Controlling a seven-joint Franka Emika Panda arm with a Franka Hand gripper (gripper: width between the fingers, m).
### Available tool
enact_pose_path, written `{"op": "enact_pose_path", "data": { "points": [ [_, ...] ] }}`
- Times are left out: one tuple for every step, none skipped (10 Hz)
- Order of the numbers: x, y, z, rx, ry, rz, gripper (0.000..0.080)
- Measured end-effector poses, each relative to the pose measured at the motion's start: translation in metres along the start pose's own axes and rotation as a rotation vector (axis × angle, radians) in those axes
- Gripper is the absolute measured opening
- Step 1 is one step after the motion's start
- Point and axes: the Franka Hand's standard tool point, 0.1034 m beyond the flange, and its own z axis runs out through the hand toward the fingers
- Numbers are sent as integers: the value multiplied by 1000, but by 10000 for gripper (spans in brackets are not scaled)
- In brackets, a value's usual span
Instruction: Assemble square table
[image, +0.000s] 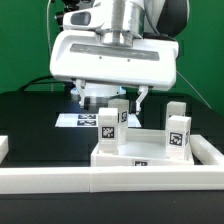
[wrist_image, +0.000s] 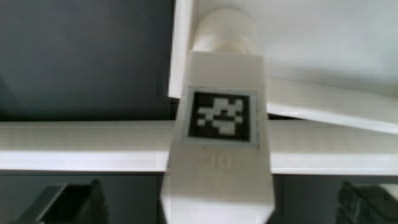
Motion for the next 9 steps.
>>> {"op": "enact_pose_path", "data": {
  "points": [
    [3,2,-4,2,2,0,649],
    [1,1,-2,2,-4,-2,649],
    [-2,-1,0,9,-39,-1,649],
    [-1,-1,-1,9,-36,-1,649],
    [-5,-2,2,15,-74,-1,649],
    [-11,1,6,28,-179,3,649],
    [-9,1,7,37,-234,10,649],
    [-12,-3,8,51,-320,10,649],
    [-12,-4,9,59,-383,9,649]
  ]
}}
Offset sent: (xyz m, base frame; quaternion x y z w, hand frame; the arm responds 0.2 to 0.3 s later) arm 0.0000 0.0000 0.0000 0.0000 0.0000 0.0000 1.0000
